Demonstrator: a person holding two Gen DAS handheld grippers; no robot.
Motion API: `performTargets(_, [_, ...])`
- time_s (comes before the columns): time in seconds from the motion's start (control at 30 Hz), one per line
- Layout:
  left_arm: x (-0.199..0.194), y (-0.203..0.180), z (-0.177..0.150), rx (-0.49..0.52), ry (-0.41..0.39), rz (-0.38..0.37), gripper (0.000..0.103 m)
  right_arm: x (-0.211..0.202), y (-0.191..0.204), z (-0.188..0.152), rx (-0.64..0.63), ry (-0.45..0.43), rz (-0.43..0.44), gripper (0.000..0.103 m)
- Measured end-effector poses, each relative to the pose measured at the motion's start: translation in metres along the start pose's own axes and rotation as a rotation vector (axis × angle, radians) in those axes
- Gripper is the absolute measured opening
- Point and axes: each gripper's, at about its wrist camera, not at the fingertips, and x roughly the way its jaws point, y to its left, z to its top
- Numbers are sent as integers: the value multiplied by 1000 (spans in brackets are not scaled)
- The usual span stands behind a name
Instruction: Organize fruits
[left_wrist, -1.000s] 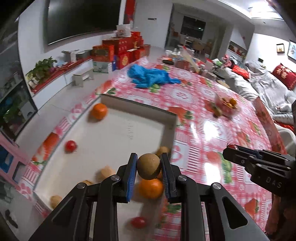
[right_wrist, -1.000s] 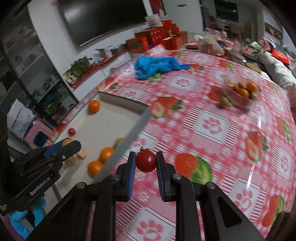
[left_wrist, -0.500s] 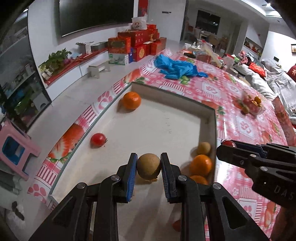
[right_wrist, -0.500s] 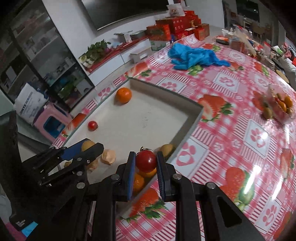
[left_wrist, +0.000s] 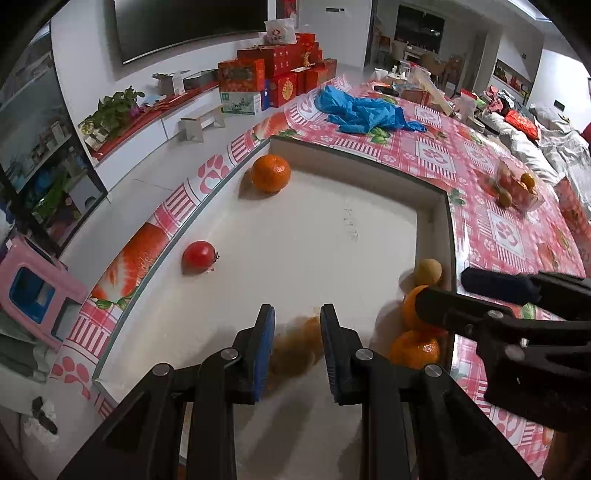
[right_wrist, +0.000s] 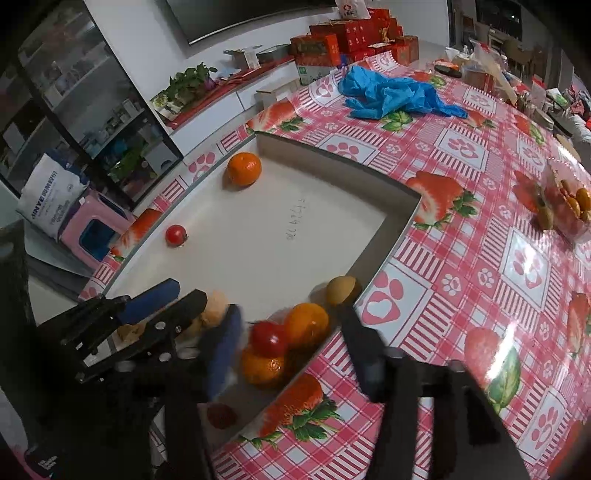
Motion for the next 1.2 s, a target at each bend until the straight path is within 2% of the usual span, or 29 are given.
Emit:
performTargets(0.07, [0,-1,0,0,6,-3,27,-2,1,1,-4,-4,-1,64])
performTargets(0.1, [1,-1,0,0,12,-9,34,-2,1,1,-4,-4,0,67])
performTargets(0.13, [1,-1,0,-1,15,-10,48,-3,1,1,-3,-4,-1,70])
performTargets(0.17, [0,-1,-1,-4,11,-2,87,-4,1,1,-3,-7,-1,72])
performTargets(0.2, [-4,0,-1,-11,-16,17,102,-5,1,2,-4,-10,-1,74])
performTargets(0.27, [-17,-1,-2,-6,-97,46,101,-7,1,2,-7,-15,-4,78])
performTargets(0.47, [-15,-5,2,13,-62,33,102,-9,-1,1,-2,-11,-12,84])
performTargets(0.57, [-13,-5,1,10,-47,39,102,-9,-1,0,-15,-5,-45,92])
performTargets(0.6, [-12,-6,1,15,-35,47,102,-8,-1,0,-21,5,-54,101])
performTargets(0.63, [-11,-8,0,20,-26,51,102,-7,0,0,-31,8,-73,103])
performTargets(0.97, [-5,-9,-2,34,33,57,102,-11,11,5,-136,15,-152,103])
performTargets(1.2, [-7,-11,-6,77,35,102,102,-10,18,5,-178,23,-182,103])
